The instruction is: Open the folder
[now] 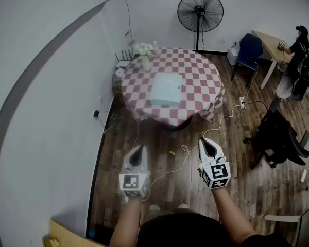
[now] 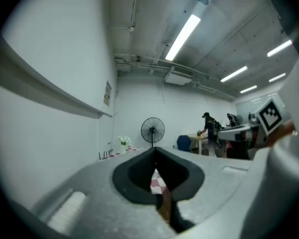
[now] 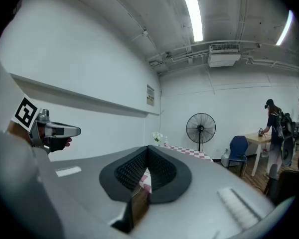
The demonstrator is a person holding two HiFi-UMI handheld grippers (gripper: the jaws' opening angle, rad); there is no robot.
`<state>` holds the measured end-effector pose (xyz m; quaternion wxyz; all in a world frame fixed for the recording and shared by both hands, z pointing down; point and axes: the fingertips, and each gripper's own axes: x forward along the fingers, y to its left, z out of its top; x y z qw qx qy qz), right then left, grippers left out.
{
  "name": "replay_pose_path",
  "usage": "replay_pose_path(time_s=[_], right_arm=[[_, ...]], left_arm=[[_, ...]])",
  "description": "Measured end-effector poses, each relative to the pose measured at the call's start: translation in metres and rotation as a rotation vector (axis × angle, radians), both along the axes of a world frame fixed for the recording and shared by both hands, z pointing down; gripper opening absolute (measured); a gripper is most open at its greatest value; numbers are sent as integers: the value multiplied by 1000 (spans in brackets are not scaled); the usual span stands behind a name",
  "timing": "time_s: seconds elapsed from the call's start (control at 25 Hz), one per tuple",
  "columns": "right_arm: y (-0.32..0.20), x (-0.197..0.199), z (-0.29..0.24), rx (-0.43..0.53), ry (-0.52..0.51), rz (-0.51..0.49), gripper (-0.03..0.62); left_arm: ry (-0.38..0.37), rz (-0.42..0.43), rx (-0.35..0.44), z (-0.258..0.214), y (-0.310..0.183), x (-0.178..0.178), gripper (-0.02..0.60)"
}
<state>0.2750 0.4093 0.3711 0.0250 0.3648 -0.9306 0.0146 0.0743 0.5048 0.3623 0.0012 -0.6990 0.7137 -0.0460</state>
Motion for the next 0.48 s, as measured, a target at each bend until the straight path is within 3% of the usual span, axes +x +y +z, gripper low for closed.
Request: replay_pose_path(time_s=[0.24,0.48], right_arm=[[-7,23,-4,-10,-44,-10,2],[-23,18,4,-13,-35,-13,3]], left_arm=[[28,28,20,0,-15,30,3],[14,31,12,4,-34,41,3]])
